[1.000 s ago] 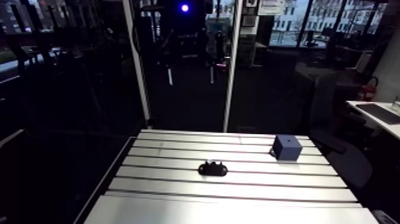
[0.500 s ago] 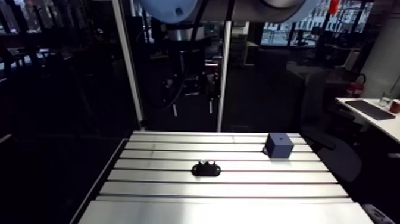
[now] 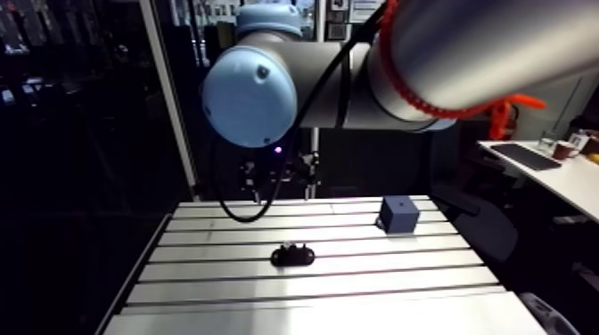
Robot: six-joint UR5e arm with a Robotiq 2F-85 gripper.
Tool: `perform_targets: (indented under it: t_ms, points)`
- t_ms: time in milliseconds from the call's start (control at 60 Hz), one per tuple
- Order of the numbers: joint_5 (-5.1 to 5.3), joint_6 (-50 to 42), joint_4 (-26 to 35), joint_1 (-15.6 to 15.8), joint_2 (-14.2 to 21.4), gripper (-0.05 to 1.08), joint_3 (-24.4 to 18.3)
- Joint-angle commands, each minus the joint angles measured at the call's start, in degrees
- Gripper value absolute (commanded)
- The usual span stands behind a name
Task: Pick up the M10 bolt and insert it into the hole until fully seated.
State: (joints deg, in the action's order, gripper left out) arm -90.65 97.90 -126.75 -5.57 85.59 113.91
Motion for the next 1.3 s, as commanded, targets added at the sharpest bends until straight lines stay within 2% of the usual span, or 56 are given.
perform_targets:
  t_ms: [17,150,417,583,783,1000,1067,1300]
  points:
    - [2.76,-0.12,-4.52,-1.42,-0.12,0.01,2.98]
    - [2.82,-0.12,-5.97,-2.25,-0.46,0.01,3.94]
    - [2.46,-1.0,-10.26,-2.26,-3.84,0.01,5.23]
    - [2.12,-1.59,-10.41,-2.26,-4.85,0.02,5.31]
    - [2.19,-1.97,-10.91,-2.08,-5.31,0.08,5.48]
    - [2.28,-2.67,-11.2,-2.0,-5.47,0.22,5.93]
    - [2.28,-2.67,-11.36,-1.92,-7.06,0.28,6.19]
    - [2.28,-2.6,-11.38,-1.73,-7.77,0.36,6.29]
